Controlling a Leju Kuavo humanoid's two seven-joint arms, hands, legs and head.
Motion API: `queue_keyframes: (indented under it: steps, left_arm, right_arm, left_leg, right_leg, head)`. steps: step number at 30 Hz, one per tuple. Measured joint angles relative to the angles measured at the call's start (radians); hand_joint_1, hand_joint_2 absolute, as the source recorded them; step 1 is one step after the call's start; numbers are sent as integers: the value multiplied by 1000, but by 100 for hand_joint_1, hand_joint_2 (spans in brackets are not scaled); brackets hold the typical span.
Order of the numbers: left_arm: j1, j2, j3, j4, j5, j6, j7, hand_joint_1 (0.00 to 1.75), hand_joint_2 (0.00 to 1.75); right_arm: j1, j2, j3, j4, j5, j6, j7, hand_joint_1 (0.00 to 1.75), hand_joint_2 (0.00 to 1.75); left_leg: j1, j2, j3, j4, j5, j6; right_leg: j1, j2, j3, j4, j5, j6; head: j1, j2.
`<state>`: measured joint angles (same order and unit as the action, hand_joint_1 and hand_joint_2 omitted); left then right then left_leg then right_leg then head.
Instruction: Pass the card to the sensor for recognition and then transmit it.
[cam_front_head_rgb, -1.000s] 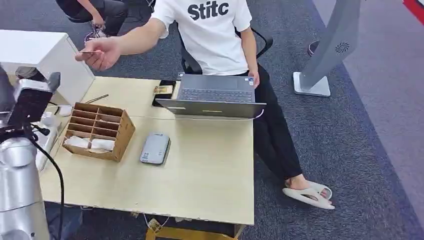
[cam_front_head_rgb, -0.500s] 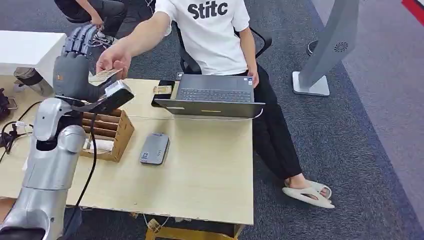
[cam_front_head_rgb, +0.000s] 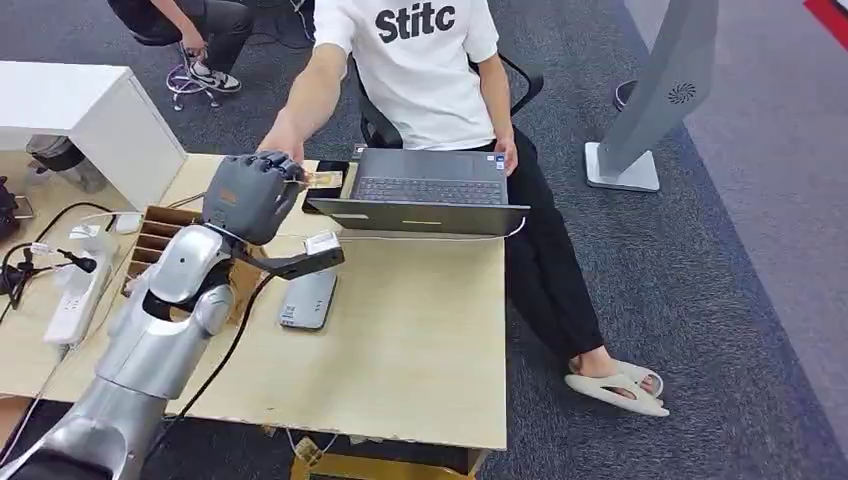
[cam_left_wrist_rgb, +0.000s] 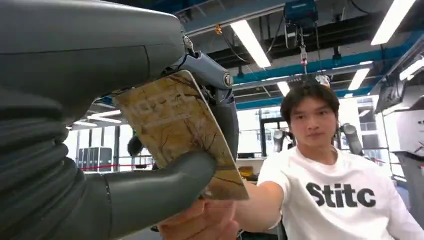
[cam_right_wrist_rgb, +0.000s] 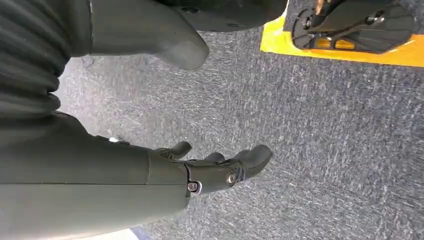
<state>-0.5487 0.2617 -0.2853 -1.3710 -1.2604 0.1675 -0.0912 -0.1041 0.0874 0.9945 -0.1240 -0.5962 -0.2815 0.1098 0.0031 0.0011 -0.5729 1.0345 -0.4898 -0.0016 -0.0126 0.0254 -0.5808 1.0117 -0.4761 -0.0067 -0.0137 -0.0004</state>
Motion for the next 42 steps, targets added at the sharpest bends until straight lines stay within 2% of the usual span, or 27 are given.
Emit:
queue_keyframes:
  steps: [8,13,22,31,42]
  left_arm:
    - [37,15,-10,-4,-31,19,27,175,175]
    - [64,24,-10,-27,-10,19,32,175,175]
    - [213,59,-10,-114,-1,0,23,175,175]
    - [338,89,-10,-105,-23,12,27,175,175]
    - [347,91,5,-15,-55,61,39,175,175]
  right_arm:
    - [2,0,9,5,0,0,4,0,175]
    - [3,0,13,6,-8,-2,3,0,175]
    - [7,0,13,6,-23,-3,-1,0,175]
    - [8,0,15,6,-25,-4,4,0,175]
    - [8,0,29,6,-24,-4,17,0,175]
  left_leg:
    - [0,0,0,0,0,0]
    - [0,0,0,0,0,0]
    - [0,0,0,0,0,0]
    - [0,0,0,0,0,0]
    - [0,-1,0,0,0,0]
  right_leg:
    - [0,0,0,0,0,0]
    - [0,0,0,0,0,0]
    - [0,0,0,0,-1,0]
    - [0,-1,0,0,0,0]
    - [0,-1,0,0,0,0]
  head:
    - [0,0]
    - [0,0]
    - [0,0]
    - [0,0]
    - [0,0]
